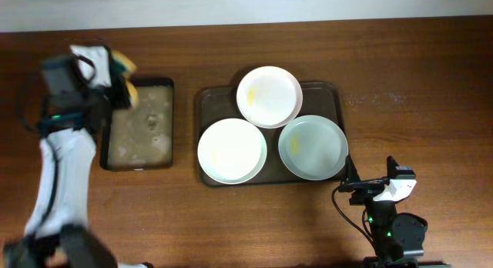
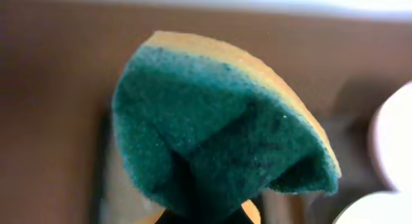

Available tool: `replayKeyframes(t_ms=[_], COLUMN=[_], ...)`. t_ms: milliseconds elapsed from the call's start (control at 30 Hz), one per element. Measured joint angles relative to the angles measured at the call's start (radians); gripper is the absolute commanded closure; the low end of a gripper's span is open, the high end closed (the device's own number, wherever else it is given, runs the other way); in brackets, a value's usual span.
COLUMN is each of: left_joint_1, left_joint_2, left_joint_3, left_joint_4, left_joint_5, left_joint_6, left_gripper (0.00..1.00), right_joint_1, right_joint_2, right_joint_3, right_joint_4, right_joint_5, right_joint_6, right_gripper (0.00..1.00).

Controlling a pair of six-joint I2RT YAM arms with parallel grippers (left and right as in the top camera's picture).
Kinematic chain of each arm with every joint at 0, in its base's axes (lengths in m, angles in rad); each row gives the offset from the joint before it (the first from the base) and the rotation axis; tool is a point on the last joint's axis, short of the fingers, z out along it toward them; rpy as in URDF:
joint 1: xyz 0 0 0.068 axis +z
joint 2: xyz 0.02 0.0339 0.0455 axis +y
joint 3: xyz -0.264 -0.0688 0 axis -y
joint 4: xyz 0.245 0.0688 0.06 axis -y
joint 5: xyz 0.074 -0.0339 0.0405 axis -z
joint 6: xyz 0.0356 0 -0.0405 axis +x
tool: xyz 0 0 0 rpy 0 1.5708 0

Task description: Clean dirty plates on tray and stack at the side

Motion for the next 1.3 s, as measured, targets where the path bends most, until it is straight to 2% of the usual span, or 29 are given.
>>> replayKeyframes(t_ms=[100, 167, 267, 333, 467, 533, 700, 833, 933, 1033, 1100, 1300], left_joint_1=[0.000, 0.000, 0.001, -0.003, -0.016, -0.018, -0.018, -0.018, -0.018, -0.018, -0.018, -0.018], left_joint_2=[0.084, 0.076, -0.010, -0.130, -0.244, -0.212, 0.061, 0.016, -0.152, -0.229, -0.225, 0.024], left_joint_3=[-0.051, -0.044, 0.002, 0.045, 0.066, 0.014, -0.133, -0.097, -0.017, 0.009, 0.001, -0.098], left_joint_4=[-0.021, -0.027, -0.003, 0.014, 0.000, 0.023, -0.006, -0.029, 0.005, 0.012, 0.015, -0.069], left_joint_5=[-0.010, -0.004, 0.023, 0.027, -0.034, -0.061, -0.108, -0.112, -0.109, -0.118, -0.125, -0.140], left_joint_6=[0.000, 0.000, 0.000, 0.000, 0.000, 0.000, 0.000, 0.000, 0.000, 0.000, 0.000, 0.000], left_gripper=[1.00, 1.00, 1.00, 1.00, 1.00, 1.00, 1.00, 1.00, 1.00, 1.00, 1.00, 1.00], right_joint_1=[0.000, 0.000, 0.000, 0.000, 0.000, 0.000, 0.000, 0.000, 0.000, 0.000, 0.000, 0.000], right_joint_2=[0.000, 0.000, 0.000, 0.000, 0.000, 0.000, 0.000, 0.000, 0.000, 0.000, 0.000, 0.000], right_joint_3=[0.000, 0.000, 0.000, 0.000, 0.000, 0.000, 0.000, 0.000, 0.000, 0.000, 0.000, 0.000], right_joint_4=[0.000, 0.000, 0.000, 0.000, 0.000, 0.000, 0.000, 0.000, 0.000, 0.000, 0.000, 0.000], right_joint_5=[0.000, 0.000, 0.000, 0.000, 0.000, 0.000, 0.000, 0.000, 0.000, 0.000, 0.000, 0.000], right_joint_6=[-0.001, 0.000, -0.001, 0.000, 0.000, 0.000, 0.000, 0.000, 0.000, 0.000, 0.000, 0.000], right_gripper=[0.01, 0.02, 0.02, 0.02, 0.02, 0.02, 0.01, 0.02, 0.02, 0.02, 0.02, 0.02])
